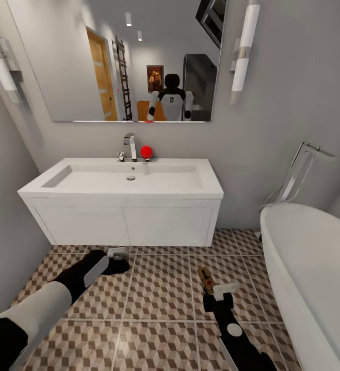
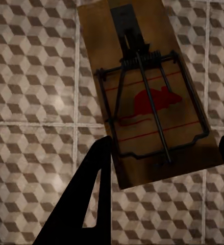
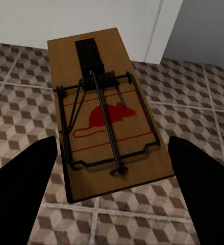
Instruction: Take the four mousetraps from the cabinet in the bathroom and place them on the bathroom floor. Make sure all four end up on the same floor surface, and ensure that at least two of them are either under or directly next to the same bathroom sink.
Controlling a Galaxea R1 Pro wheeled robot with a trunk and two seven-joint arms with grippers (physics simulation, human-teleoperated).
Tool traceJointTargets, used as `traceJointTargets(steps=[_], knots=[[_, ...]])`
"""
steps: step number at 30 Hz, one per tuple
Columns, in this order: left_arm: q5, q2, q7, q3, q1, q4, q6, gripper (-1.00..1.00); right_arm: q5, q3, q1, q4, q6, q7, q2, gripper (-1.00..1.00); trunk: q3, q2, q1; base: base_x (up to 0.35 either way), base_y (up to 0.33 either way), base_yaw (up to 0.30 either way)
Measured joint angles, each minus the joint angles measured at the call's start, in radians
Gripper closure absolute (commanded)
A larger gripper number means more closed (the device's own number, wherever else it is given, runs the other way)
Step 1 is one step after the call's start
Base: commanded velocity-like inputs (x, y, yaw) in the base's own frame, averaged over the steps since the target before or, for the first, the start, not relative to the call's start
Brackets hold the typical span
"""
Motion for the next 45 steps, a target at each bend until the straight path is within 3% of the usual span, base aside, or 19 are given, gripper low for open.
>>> traceJointTargets(steps=[2, 4, 7, 9, 11, 14, 18, 21, 25, 37, 41, 45], knots=[[-0.003, -0.001, 0.001, 0.010, -0.036, 0.001, 0.027, 1.00, 0.000, 0.000, 0.000, -0.003, 0.003, 0.000, 0.001, 1.00, 0.000, 0.000, 0.000, 0.000, 0.000, 0.000], [-0.011, -0.003, 0.001, 0.010, -0.045, 0.005, 0.007, 1.00, -0.001, 0.000, 0.000, -0.005, 0.004, -0.001, 0.001, 1.00, 0.000, 0.000, 0.000, 0.000, 0.000, 0.000], [-0.038, -0.004, -0.002, 0.002, -0.051, 0.030, -0.149, 1.00, -0.002, 0.000, 0.000, -0.005, 0.005, -0.001, 0.007, 1.00, 0.000, 0.000, 0.000, 0.000, 0.000, 0.000], [-0.049, -0.005, -0.009, -0.015, -0.051, 0.102, -0.256, 1.00, -0.003, 0.000, 0.000, -0.006, 0.006, 0.000, 0.011, 1.00, 0.000, 0.000, 0.000, 0.000, 0.000, 0.000], [-0.053, -0.007, -0.023, -0.026, -0.051, 0.170, -0.310, 1.00, -0.002, 0.000, 0.000, -0.007, 0.007, 0.001, 0.012, 1.00, 0.000, 0.000, 0.000, 0.000, 0.000, 0.000], [-0.055, -0.012, -0.089, -0.035, -0.051, 0.267, -0.408, 1.00, 0.000, 0.001, 0.000, -0.020, 0.027, 0.003, 0.013, 1.00, 0.000, 0.000, 0.000, 0.000, 0.000, 0.000], [-0.052, -0.014, -0.177, -0.041, -0.051, 0.361, -0.551, 1.00, 0.000, 0.001, -0.001, -0.081, 0.097, 0.014, 0.014, 1.00, 0.000, 0.000, 0.000, 0.000, 0.000, 0.000], [-0.054, -0.015, -0.206, -0.041, -0.051, 0.400, -0.607, 1.00, 0.000, 0.001, -0.012, -0.111, 0.120, 0.048, 0.014, 1.00, 0.000, 0.000, 0.000, 0.000, 0.000, 0.000], [-0.056, -0.016, -0.218, -0.039, -0.050, 0.416, -0.630, 1.00, 0.001, 0.001, -0.021, -0.125, 0.128, 0.095, 0.014, 1.00, 0.000, 0.000, 0.000, 0.000, 0.000, 0.000], [-0.058, -0.026, -0.221, -0.041, -0.045, 0.431, -0.642, 1.00, 0.003, 0.001, -0.023, -0.131, 0.126, 0.108, 0.006, 1.00, 0.000, 0.000, 0.000, 0.000, 0.000, 0.000], [-0.058, -0.062, -0.222, -0.044, -0.039, 0.438, -0.643, 1.00, 0.004, 0.000, -0.023, -0.131, 0.126, 0.102, 0.005, 1.00, 0.000, 0.000, 0.000, 0.000, 0.000, 0.000], [-0.059, -0.080, -0.221, -0.044, -0.025, 0.439, -0.656, 1.00, 0.004, 0.000, -0.023, -0.131, 0.117, 0.091, 0.006, 1.00, 0.000, 0.000, 0.000, 0.000, 0.000, 0.000]])
